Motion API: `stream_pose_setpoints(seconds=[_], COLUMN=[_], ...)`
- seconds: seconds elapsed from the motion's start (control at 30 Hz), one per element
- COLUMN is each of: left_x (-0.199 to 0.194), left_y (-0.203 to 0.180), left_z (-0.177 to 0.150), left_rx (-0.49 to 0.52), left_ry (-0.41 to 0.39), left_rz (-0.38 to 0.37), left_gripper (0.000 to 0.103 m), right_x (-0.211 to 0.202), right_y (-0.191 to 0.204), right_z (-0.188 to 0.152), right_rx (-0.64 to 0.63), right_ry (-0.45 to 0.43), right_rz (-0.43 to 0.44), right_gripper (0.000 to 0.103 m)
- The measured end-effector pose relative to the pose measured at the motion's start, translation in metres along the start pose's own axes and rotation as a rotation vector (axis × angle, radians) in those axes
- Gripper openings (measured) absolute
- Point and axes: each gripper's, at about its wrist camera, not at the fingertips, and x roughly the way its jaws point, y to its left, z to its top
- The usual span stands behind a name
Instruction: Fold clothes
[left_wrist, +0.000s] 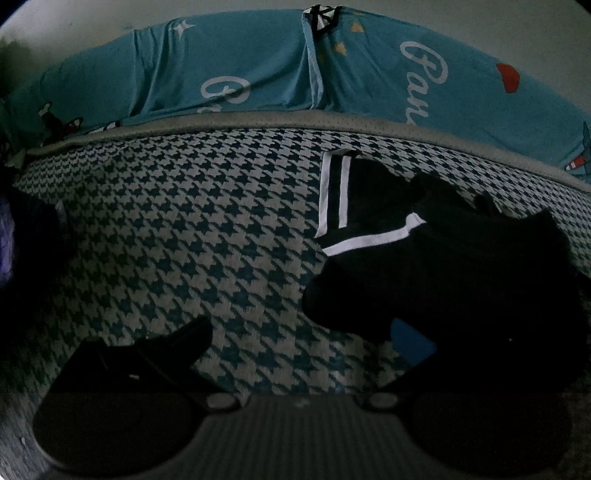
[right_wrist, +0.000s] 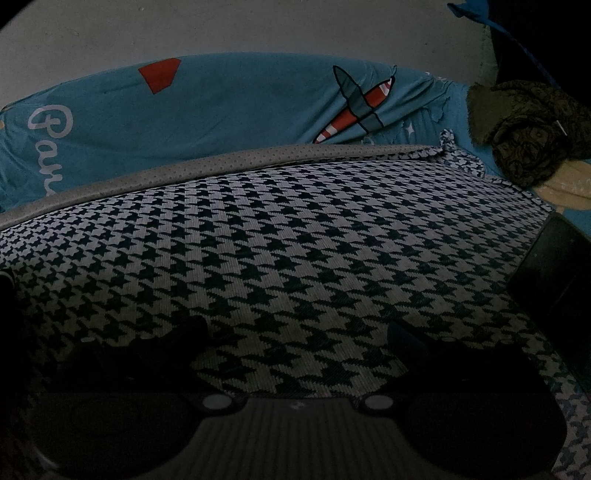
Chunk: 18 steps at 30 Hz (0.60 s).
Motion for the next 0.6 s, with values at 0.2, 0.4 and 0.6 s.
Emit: stream_pose_setpoints(seconds=[0.2, 0.4, 0.6], left_x=[0.0016, 0.0022, -0.0020], left_y=[-0.0009, -0.0037, -0.0057], left_z=[-0.0009, -0.0019, -0.0035], left_rx=[-0.002, 0.000, 0.000], left_ry=[0.006, 0.011, 0.008], left_rz=[0.000, -0.004, -0.018], left_gripper=[0.103, 0.103, 0.103], right_x=[0.0001, 0.0001, 0.0001], right_y=[0.0000, 0.0001, 0.0001], right_z=[0.0001, 0.0001, 0.0001], right_rx=[0.000, 0.000, 0.000], right_ry=[0.000, 0.000, 0.000], right_rz=[0.000, 0.000, 0.000], right_gripper=[0.103, 0.103, 0.103])
